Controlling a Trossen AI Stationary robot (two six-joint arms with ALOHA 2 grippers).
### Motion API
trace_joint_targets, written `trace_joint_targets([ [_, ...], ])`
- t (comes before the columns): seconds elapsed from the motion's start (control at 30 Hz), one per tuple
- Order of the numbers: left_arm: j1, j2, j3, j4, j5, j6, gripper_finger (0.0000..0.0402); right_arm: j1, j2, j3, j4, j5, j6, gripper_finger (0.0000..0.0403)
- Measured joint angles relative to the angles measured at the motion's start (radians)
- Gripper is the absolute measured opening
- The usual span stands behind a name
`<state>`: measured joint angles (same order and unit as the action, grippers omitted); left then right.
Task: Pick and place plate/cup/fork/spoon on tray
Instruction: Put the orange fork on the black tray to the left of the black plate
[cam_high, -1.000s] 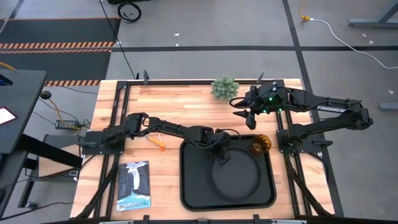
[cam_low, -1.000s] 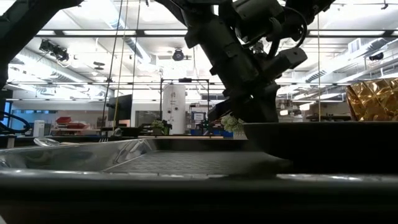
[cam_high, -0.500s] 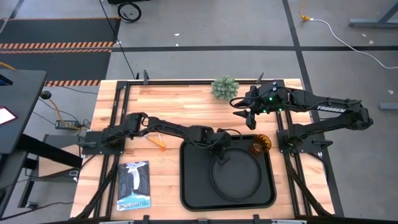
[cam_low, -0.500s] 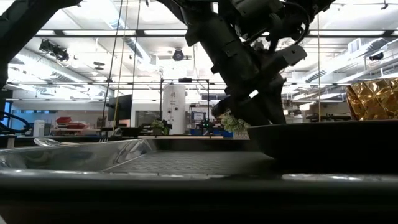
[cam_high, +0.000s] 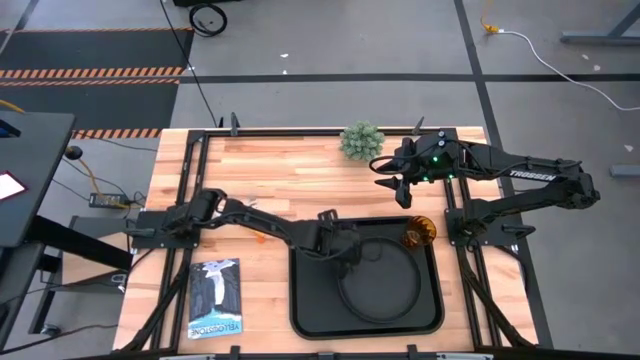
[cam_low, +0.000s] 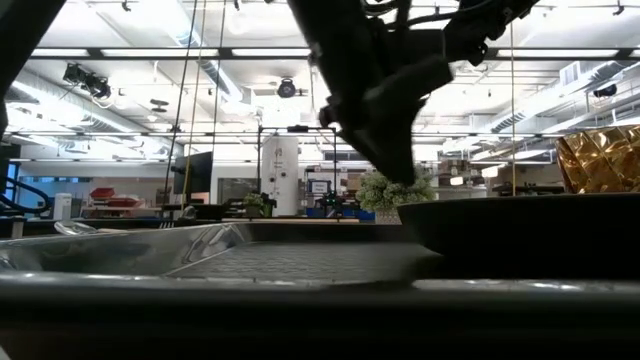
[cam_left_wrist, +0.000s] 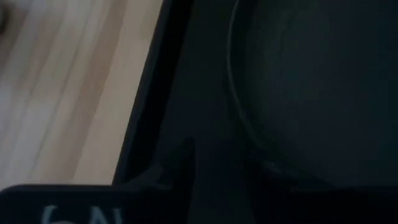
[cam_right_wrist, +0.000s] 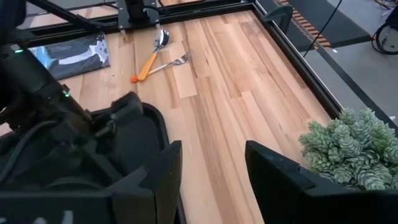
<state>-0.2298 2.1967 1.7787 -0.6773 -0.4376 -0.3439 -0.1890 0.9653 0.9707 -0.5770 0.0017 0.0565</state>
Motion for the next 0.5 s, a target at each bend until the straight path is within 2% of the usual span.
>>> trace_joint_targets([
  [0.2,-0.034,-0.015,-0.030,-0.125,-0.117,0.002,0.0112,0.000,0.000,0.000,-0.001,-0.001,0.004,0.0183],
  [0.5,-0.070,-0.130,-0.186,-0.083,-0.184,-0.068,0.0089,0.006,0.000,0.000,-0.004,0.000,0.004,0.0183],
])
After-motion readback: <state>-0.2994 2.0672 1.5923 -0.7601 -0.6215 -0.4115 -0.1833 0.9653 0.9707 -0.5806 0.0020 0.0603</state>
